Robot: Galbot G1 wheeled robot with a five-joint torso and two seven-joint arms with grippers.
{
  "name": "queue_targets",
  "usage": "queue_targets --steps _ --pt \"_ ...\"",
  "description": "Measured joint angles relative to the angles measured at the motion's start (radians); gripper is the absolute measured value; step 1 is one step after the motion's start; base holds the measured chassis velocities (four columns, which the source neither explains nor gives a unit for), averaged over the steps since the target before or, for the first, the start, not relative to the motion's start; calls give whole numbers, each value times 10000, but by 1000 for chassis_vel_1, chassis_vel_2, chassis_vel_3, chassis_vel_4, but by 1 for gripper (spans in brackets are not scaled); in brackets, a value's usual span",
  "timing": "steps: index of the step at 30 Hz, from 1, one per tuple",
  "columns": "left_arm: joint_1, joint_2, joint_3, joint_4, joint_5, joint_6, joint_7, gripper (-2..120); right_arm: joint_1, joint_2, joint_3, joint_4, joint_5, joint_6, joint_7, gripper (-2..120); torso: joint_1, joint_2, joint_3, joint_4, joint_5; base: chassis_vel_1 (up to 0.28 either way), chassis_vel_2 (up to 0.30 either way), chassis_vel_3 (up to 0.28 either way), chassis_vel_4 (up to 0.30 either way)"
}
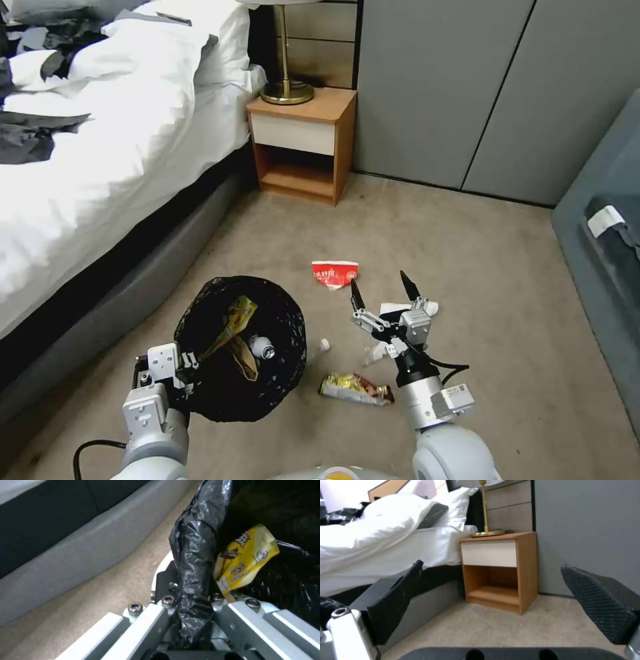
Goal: Pick up the trash bin, then pick up the garbage from the floor and place it into the trash bin.
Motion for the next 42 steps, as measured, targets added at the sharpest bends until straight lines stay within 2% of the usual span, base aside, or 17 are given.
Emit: queue_targets --steps 2,7,11,12,13,14,15,16,20,23,24,25,28,30,32,37,42 --pt "-19 1 -18 20 -7 3 -7 1 114 -70 101 -218 -94 265 -166 100 -1 0 -3 0 3 31 -16 -21 25" --pt "-18 17 -31 34 -34 6 -9 1 290 -409 266 -439 -238 265 -311 100 -2 1 -3 0 3 72 -32 -56 52" --pt "-34 30 -49 61 -52 11 -16 1 595 -1430 291 -911 -262 -186 -965 100 -1 0 -3 -1 5 0 0 0 0" --pt "-34 30 -49 61 -52 11 -16 1 595 -1430 291 -911 -262 -186 -965 100 -1 0 -3 -1 5 0 0 0 0" --pt "-34 35 -49 65 -53 16 -18 1 710 -2183 156 -1139 -111 -530 -1440 100 -1 0 -3 0 5 0 0 0 0" --pt "-34 39 -50 67 -53 18 -18 1 741 -2360 118 -1199 -71 -596 -1564 100 -1 0 -3 0 4 0 0 0 0" --pt "-32 50 -52 76 -54 22 -18 1 940 -3038 -52 -1553 48 -855 -2256 100 -1 0 -3 0 4 0 0 0 0" --pt "-31 57 -58 84 -56 23 -19 1 1098 -3402 -165 -1830 59 -952 -2695 100 -1 0 -2 0 5 0 0 0 0" --pt "-35 61 -68 102 -60 25 -21 1 1361 -3847 -338 -2290 119 -1024 -3412 100 -2 0 -3 1 5 0 0 0 0" --pt "-52 59 -87 143 -63 42 -27 1 1793 -4275 -571 -3254 145 -898 -4794 100 -1 0 -2 0 4 0 0 0 0" --pt "-63 54 -94 164 -63 47 -27 1 1931 -4312 -630 -3594 139 -794 -5222 100 -1 0 -2 0 4 0 0 0 0" --pt "-63 54 -94 164 -63 47 -27 1 1931 -4312 -630 -3594 139 -794 -5222 100 -1 0 -2 0 4 0 0 0 0" --pt "-83 8 -105 239 -53 64 -33 1 2416 -4212 -864 -4903 -68 -461 -6449 100 -1 0 -2 0 3 0 0 0 0" --pt "-84 3 -105 252 -50 70 -33 1 2500 -4160 -884 -5126 -153 -412 -6681 100 -1 0 -2 0 4 0 0 0 0" --pt "-93 -6 -105 282 -34 91 -34 1 2851 -3927 -962 -5955 -511 -132 -7221 100 -1 0 -2 -1 2 0 0 0 0" --pt "-136 -46 -89 315 -2 141 -39 1 3655 -3281 -1190 -7429 -1110 365 -7345 100 -1 0 -2 1 2 0 0 0 0" --pt "-126 -77 -88 320 23 143 -42 1 4039 -2898 -1292 -8115 -1185 438 -7392 100 -1 0 -2 1 0 0 0 0 0"
